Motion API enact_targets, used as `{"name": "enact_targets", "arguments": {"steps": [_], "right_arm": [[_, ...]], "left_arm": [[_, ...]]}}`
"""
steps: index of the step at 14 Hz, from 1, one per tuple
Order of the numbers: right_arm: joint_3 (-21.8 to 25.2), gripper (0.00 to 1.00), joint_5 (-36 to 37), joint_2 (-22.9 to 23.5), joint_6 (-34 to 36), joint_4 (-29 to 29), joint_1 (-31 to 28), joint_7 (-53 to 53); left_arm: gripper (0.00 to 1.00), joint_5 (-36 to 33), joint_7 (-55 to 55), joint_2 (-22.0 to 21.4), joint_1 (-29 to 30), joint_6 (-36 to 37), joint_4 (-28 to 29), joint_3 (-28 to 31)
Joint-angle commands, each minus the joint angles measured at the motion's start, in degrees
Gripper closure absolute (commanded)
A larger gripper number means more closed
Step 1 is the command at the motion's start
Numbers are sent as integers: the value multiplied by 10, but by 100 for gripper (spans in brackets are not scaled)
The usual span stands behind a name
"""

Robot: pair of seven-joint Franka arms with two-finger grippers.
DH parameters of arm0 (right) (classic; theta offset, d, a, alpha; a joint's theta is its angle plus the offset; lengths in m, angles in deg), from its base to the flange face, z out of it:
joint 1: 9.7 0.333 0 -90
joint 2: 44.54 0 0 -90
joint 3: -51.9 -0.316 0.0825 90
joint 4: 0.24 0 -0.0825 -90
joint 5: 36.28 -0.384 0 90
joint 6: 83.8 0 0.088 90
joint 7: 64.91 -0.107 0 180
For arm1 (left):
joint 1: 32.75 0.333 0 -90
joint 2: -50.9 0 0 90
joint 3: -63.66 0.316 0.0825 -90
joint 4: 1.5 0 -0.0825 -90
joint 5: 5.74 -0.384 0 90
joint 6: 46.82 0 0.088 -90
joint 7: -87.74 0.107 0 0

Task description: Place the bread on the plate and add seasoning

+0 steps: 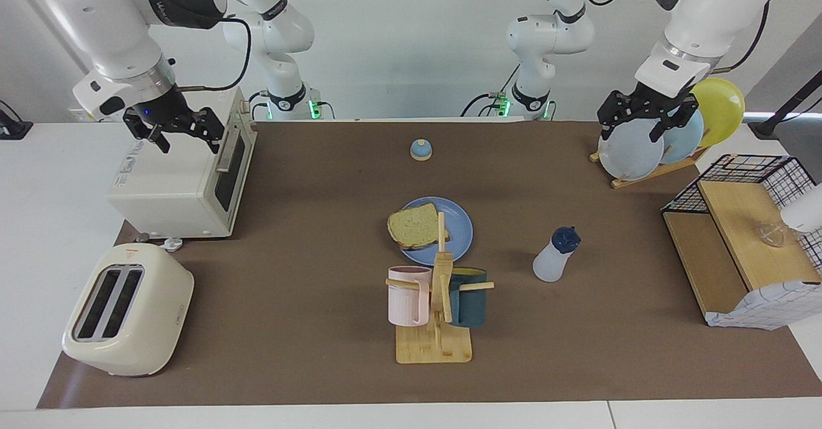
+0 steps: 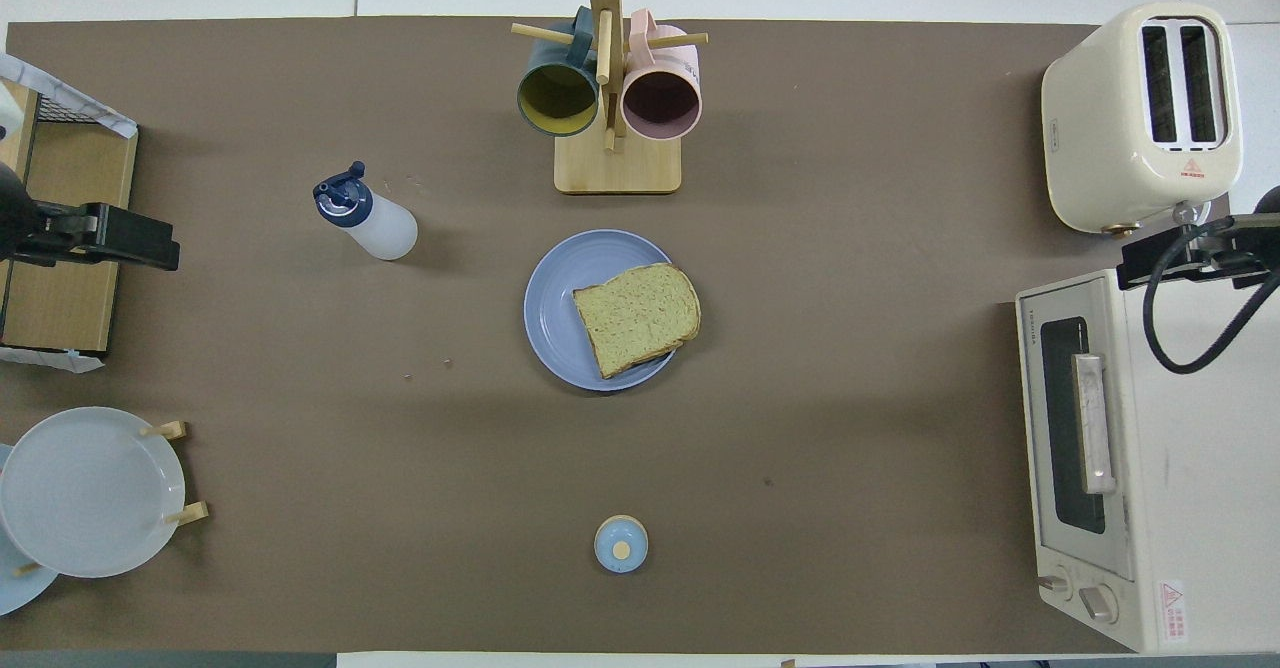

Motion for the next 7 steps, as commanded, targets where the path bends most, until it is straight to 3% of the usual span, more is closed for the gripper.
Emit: {"name": "enact_targets", "arguments": {"steps": [1,3,7], "right_arm": [[-3,0,4,-5,-2,7,-6,14],[-3,0,4,-5,-2,7,-7,14],[-3,0,4,-5,-2,7,-7,14]], "left_arm": [[0,6,3,-11,4,-8,8,-3],[0,7,1,1,-15,16,-17,11],[0,10,-55,-4,-22,-8,-12,21]]}}
